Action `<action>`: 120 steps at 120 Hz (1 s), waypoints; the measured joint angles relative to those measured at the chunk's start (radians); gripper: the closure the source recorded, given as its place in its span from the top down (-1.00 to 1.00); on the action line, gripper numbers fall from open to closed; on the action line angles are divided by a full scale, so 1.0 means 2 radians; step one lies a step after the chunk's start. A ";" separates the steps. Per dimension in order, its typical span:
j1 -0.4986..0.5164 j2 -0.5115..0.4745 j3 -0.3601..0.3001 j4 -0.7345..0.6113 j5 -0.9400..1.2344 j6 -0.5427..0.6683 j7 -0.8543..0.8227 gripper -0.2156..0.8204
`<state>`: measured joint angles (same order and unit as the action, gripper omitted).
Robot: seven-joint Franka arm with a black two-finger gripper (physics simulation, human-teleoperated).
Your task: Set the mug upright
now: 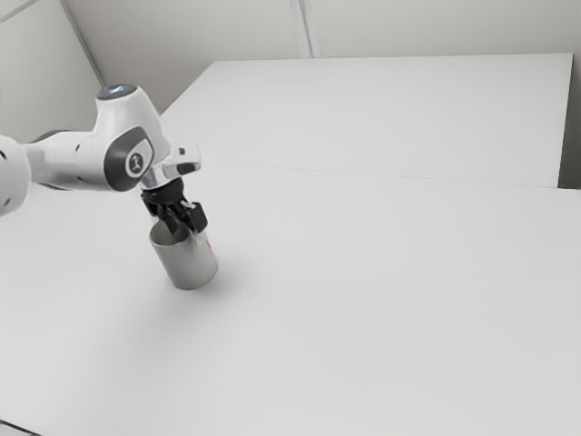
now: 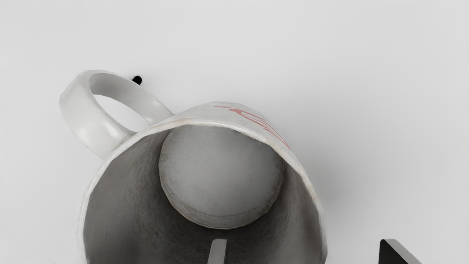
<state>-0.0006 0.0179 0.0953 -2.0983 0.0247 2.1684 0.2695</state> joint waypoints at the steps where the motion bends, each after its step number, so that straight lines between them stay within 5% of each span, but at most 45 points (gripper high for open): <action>1: 0.000 -0.001 0.000 0.002 0.000 -0.002 -0.001 0.29; 29: 0.001 0.001 -0.003 0.132 -0.013 -0.089 -0.022 0.48; 59: -0.009 0.062 -0.002 0.308 -0.025 -0.209 -0.037 0.55; 120: -0.004 0.070 -0.002 0.325 -0.043 -0.278 -0.054 0.58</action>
<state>-0.0094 0.1570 0.0920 -1.4485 -0.0604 1.6127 0.1623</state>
